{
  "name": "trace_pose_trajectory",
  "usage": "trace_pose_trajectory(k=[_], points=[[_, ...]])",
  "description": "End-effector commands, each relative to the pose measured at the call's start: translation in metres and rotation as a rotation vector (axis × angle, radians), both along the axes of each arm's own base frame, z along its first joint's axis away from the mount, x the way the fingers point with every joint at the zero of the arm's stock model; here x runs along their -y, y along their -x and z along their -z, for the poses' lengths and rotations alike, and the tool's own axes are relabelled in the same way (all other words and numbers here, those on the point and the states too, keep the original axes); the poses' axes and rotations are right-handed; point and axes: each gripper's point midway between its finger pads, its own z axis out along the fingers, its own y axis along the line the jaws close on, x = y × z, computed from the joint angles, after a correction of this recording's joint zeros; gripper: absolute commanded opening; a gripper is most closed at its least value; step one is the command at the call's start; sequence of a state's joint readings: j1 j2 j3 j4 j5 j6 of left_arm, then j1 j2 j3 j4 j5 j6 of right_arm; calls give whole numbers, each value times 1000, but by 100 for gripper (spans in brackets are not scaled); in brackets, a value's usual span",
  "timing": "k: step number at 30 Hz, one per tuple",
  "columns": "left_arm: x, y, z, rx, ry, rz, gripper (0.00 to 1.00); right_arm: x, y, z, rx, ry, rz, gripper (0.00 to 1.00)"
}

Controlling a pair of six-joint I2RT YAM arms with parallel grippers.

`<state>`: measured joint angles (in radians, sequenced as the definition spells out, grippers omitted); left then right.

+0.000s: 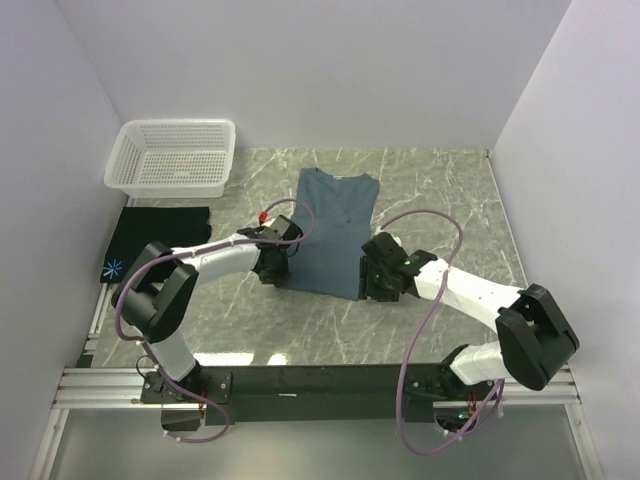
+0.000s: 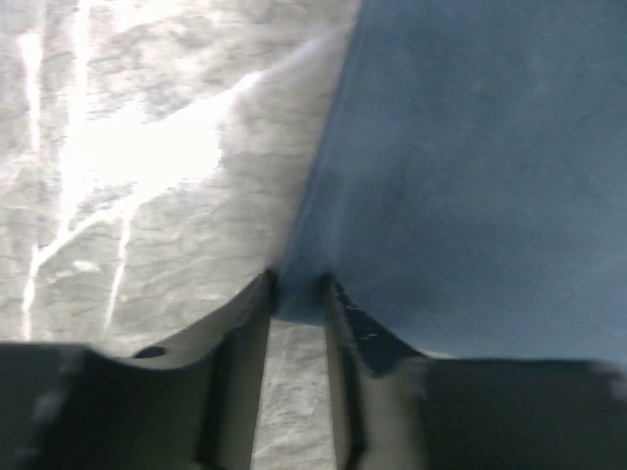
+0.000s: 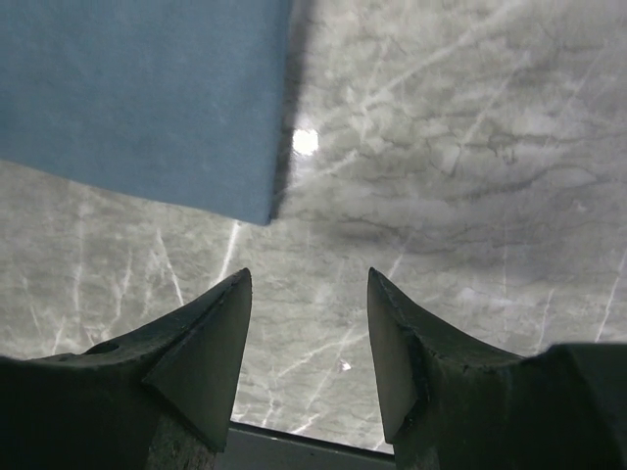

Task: Fold and stack the t-shirts
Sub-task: Fold the tshirt

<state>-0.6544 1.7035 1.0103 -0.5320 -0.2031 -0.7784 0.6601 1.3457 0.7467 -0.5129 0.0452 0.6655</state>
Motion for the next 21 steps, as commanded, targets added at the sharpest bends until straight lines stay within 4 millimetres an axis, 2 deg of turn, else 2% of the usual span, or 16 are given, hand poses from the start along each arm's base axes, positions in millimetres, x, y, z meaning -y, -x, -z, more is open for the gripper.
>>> trace_pose_trajectory(k=[1,4,5,10,14,21], points=[[-6,23,23,-87,-56,20,30,-7,-17,-12,49,10,26,57],[-4,38,29,-121,-55,21,6,-11,-19,-11,40,10,32,57],[-2,45,30,-140,-47,27,1,-13,-19,-11,38,5,26,57],[0,69,25,-175,-21,3,1,-17,-18,-11,23,3,32,54],[12,87,18,-189,36,24,1,-20,-17,-7,8,3,28,51],[12,93,8,-168,47,14,1,-16,-13,2,-30,45,36,50]])
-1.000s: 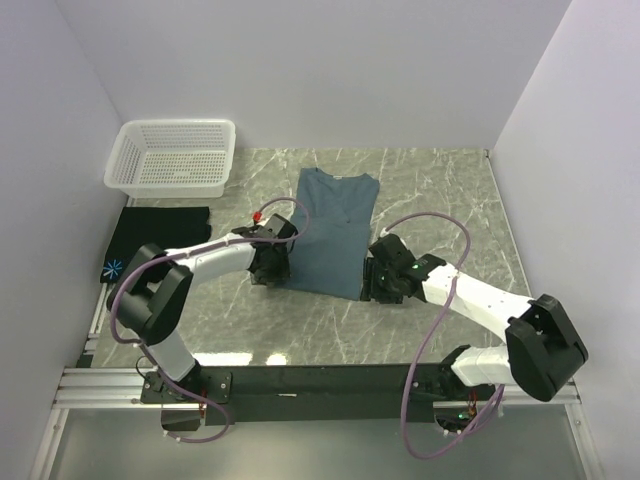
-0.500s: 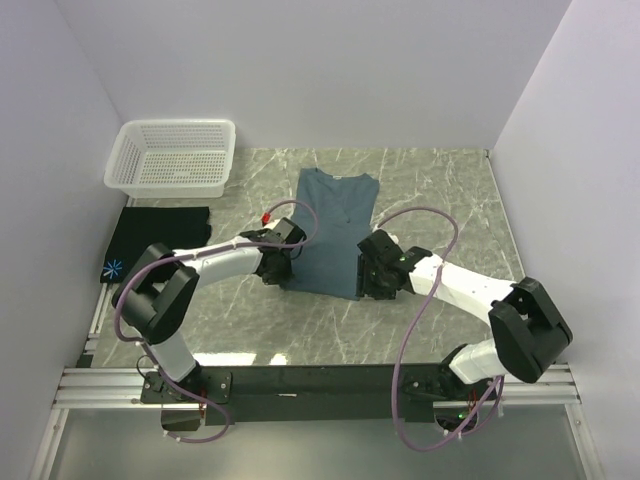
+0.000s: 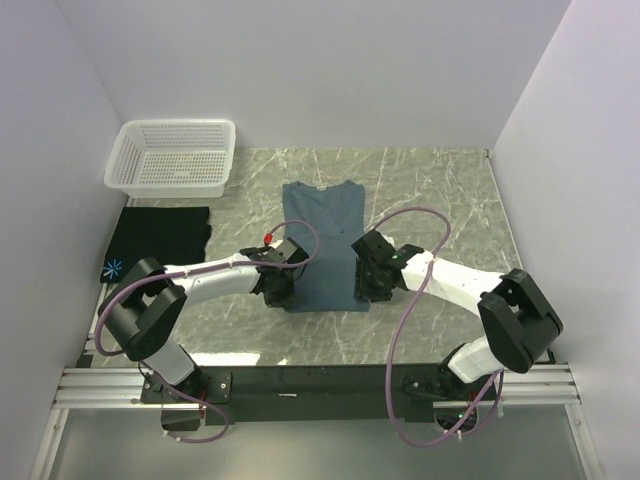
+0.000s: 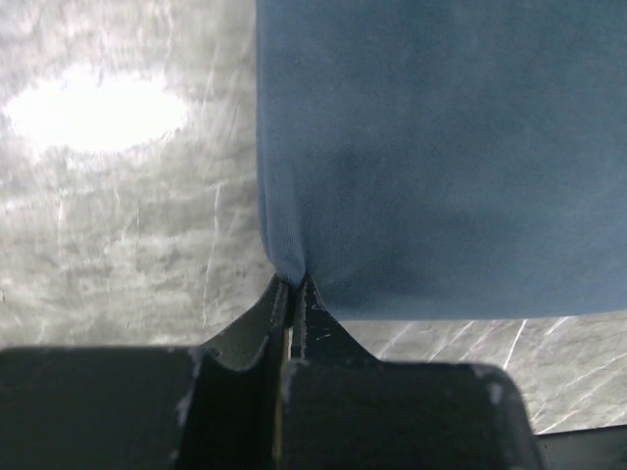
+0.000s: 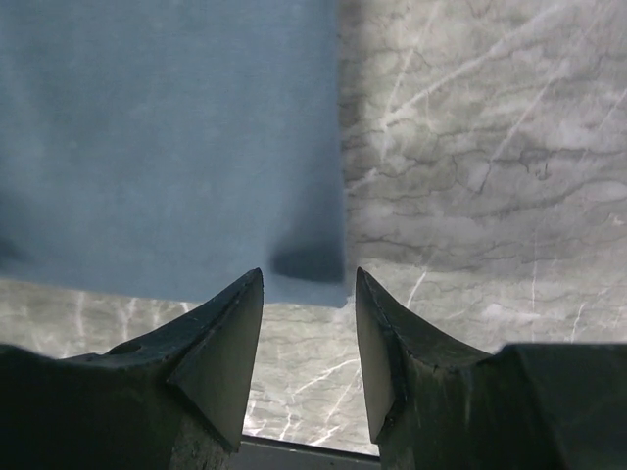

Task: Fold and stack the t-shirts
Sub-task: Fold the tshirt

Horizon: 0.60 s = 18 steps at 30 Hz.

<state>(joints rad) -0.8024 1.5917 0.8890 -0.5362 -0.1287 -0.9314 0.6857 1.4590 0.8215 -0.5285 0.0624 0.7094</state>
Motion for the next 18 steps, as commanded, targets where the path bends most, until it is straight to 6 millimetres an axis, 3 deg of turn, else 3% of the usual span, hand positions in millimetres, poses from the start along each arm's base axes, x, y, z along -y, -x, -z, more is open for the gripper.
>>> trace_pose_trajectory(k=[1,11,18], points=[[-18,27,7,-98,-53,-13,1,-2,-4,-4,4,21,15,50],[-15,27,9,-97,-51,-5,1,-1,8,8,-45,48,10,48],[-13,25,8,-87,-43,-8,1,2,22,28,-132,119,-5,48]])
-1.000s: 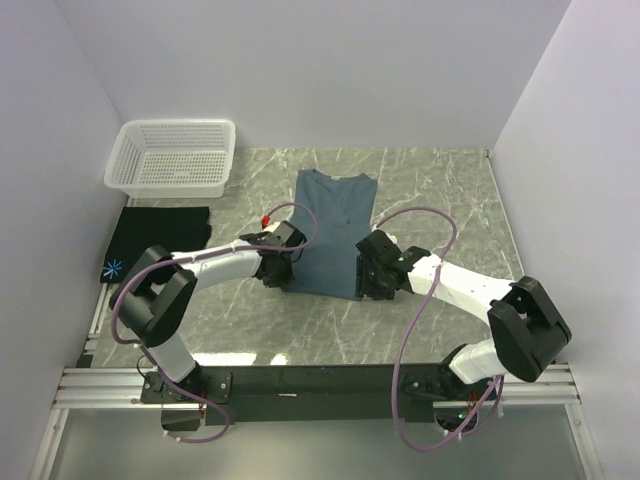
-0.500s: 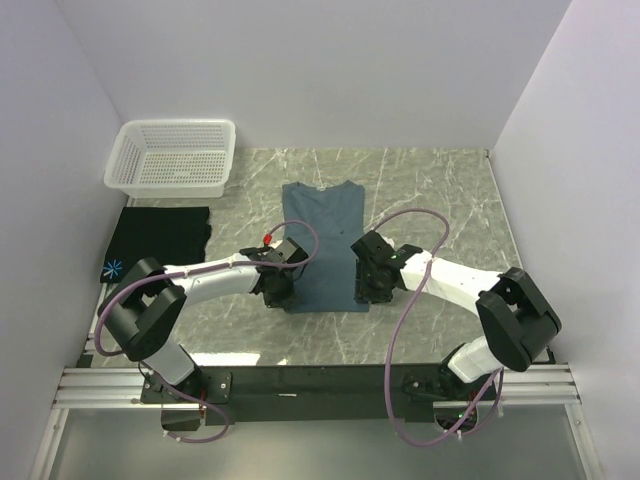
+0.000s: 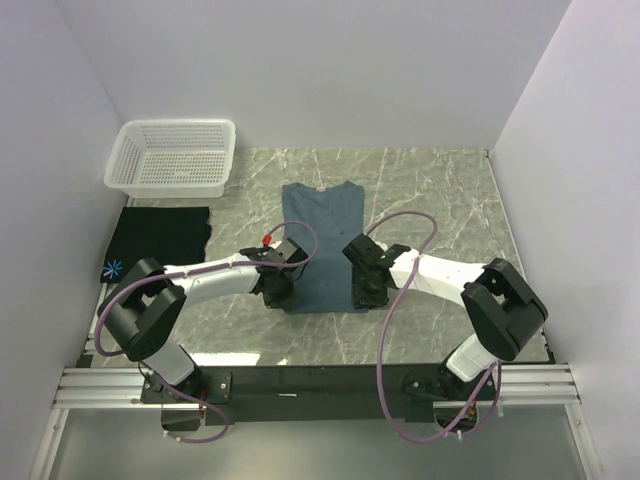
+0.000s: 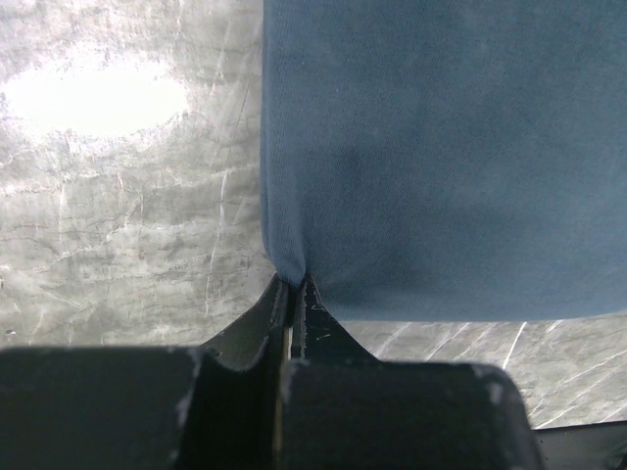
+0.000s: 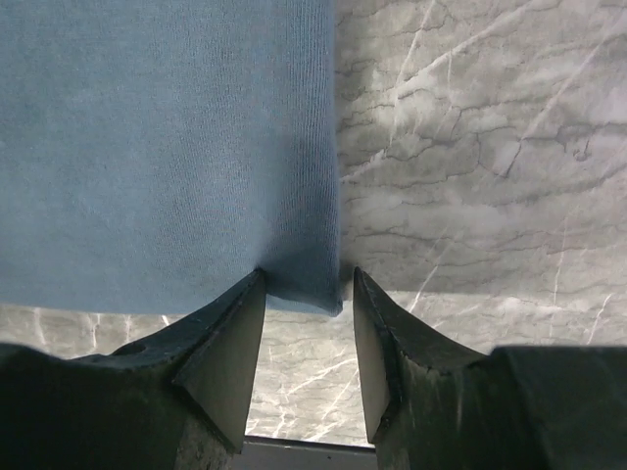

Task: Fold and stack the t-shirts
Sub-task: Fold the tshirt

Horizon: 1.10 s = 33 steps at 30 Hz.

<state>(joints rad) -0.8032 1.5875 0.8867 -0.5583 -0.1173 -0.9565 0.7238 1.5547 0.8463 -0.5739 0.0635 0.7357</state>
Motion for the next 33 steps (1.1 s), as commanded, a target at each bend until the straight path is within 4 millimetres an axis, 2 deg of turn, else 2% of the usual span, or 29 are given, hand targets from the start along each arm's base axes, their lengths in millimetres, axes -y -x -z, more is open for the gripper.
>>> trace_pose_trajectory(k=[1,4,7,9,13,14,16,17,19,20,21,23,24,26,28,29,31,33], points=[[-11,20,8,-65,-42,14,1,6,9,10,-51,61,10,48],[-12,21,8,-66,-46,14,1,9,15,18,-88,82,15,46],[-13,20,8,-63,-46,15,1,12,19,20,-105,111,8,38],[-13,20,8,-66,-47,15,1,15,22,23,-120,128,5,30],[-16,23,8,-73,-56,19,1,18,23,20,-120,142,-20,0],[-17,28,5,-81,-54,21,1,18,25,17,-120,133,-25,0],[-24,41,3,-98,-73,20,1,22,37,8,-120,96,-44,0],[-27,56,-4,-104,-89,45,1,20,49,-3,-136,49,-62,0],[-29,78,-9,-123,-92,49,1,27,74,-8,-187,22,-86,0],[-24,95,-19,-118,-75,94,1,24,84,-21,-169,-19,-113,0],[-27,112,-21,-160,-80,77,1,31,105,-25,-221,-24,-127,0],[-22,143,-33,-182,-45,138,1,39,128,-44,-234,-68,-160,0],[-19,155,-37,-210,-24,120,1,43,137,-50,-250,-86,-164,0],[-16,167,-49,-206,16,145,1,48,140,-68,-202,-122,-157,0],[-11,165,-66,-183,53,143,1,53,133,-89,-161,-119,-161,0],[-4,155,-84,-137,78,148,1,50,123,-107,-130,-121,-165,0],[-7,132,-100,-52,56,119,1,57,101,-119,-65,-75,-161,0],[-11,104,-117,7,47,92,1,53,77,-137,-18,-71,-157,0]])
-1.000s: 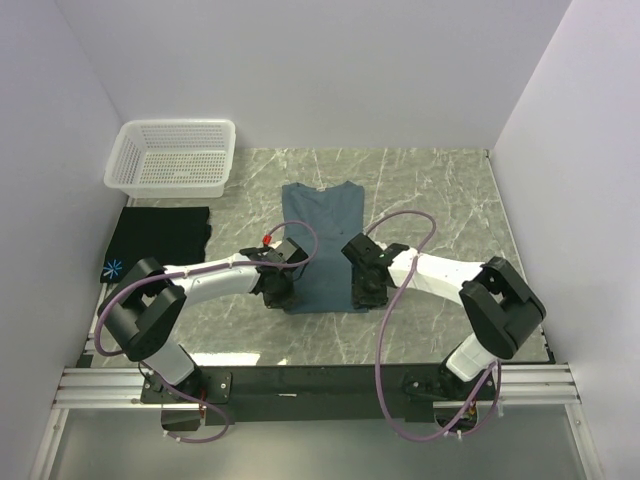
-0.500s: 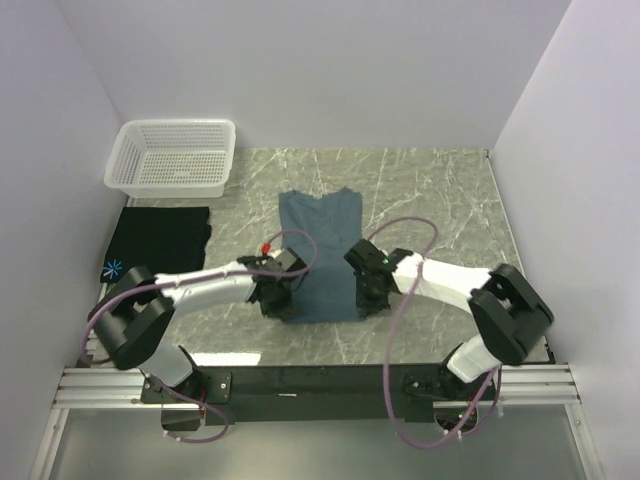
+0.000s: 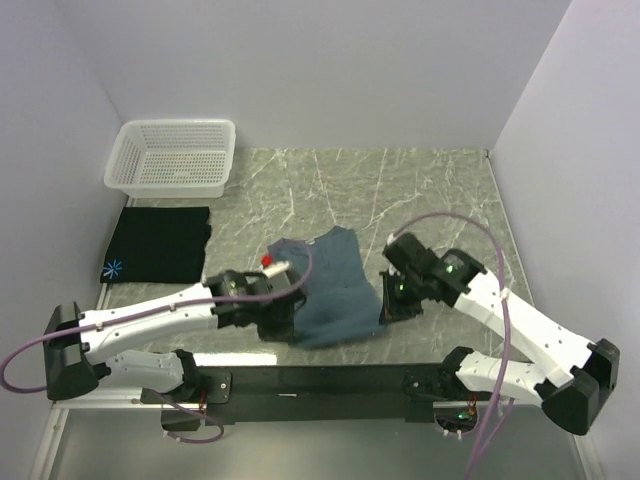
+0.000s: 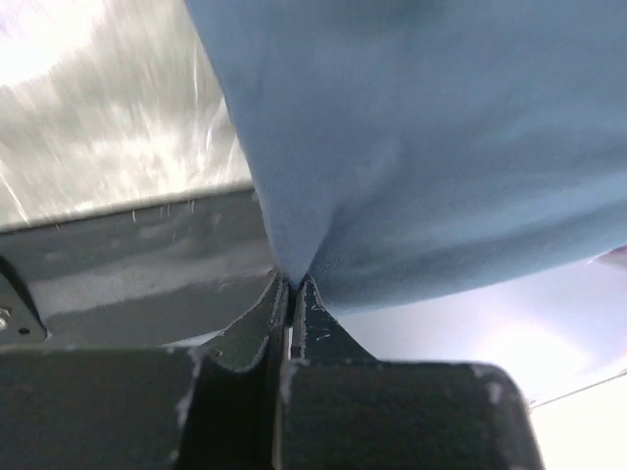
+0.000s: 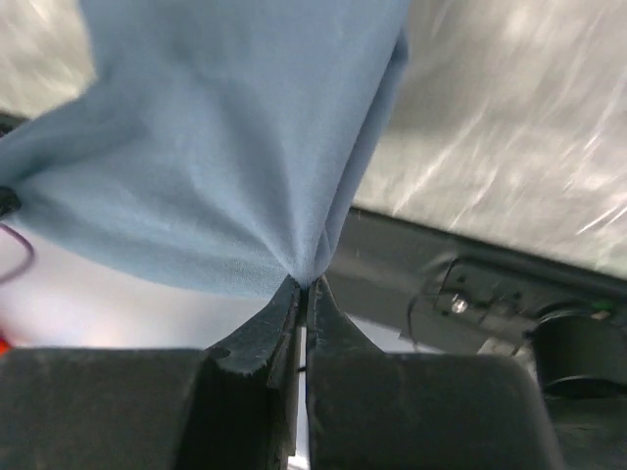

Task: Fold and stack the t-shirts
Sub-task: Fold the tshirt

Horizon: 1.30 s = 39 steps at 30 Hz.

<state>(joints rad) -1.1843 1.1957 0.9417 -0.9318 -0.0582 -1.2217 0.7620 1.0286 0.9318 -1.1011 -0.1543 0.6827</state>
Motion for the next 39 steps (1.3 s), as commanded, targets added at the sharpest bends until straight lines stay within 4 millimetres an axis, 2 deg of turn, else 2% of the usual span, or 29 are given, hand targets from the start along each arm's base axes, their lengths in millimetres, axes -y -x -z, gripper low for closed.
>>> trace_pose_trajectory(k=[1,2,3,4,7,12,16,18,22,29,31,33,34,38,39], points=[[-38,-48,-22,102,-104,-118,1,26,-34,-21,83,115,4,0],[-37,-60,-27,121,-81,-134,1,22,-44,-23,88,110,0,0],[-37,-71,-34,150,-64,-114,1,14,-59,-37,131,80,-1,0],[-45,-89,-37,163,-55,-166,1,15,-68,-42,148,83,-12,0],[-51,-119,-46,200,-39,-191,1,10,-98,-52,183,110,-29,0],[-48,-154,-57,245,-17,-180,1,-12,-138,-65,211,60,-49,0],[-51,-182,-54,251,-32,-197,1,-21,-167,-67,229,46,-60,0],[-54,-193,-54,264,-42,-203,1,-25,-185,-63,230,40,-64,0],[-68,-224,-38,265,-77,-264,1,-31,-214,-53,226,28,-66,0],[-72,-273,-14,291,-112,-307,1,-42,-268,-25,223,-7,-38,0],[-73,-281,3,266,-137,-308,1,-44,-277,-11,207,-12,-29,0],[-73,-291,10,274,-152,-315,1,-43,-289,-2,218,-12,-14,0],[-75,-295,22,257,-172,-319,1,-42,-293,4,217,-7,-9,0],[-77,-301,45,227,-199,-340,1,-38,-301,37,187,17,4,0],[-76,-301,48,221,-199,-343,1,-38,-307,39,202,11,5,0]])
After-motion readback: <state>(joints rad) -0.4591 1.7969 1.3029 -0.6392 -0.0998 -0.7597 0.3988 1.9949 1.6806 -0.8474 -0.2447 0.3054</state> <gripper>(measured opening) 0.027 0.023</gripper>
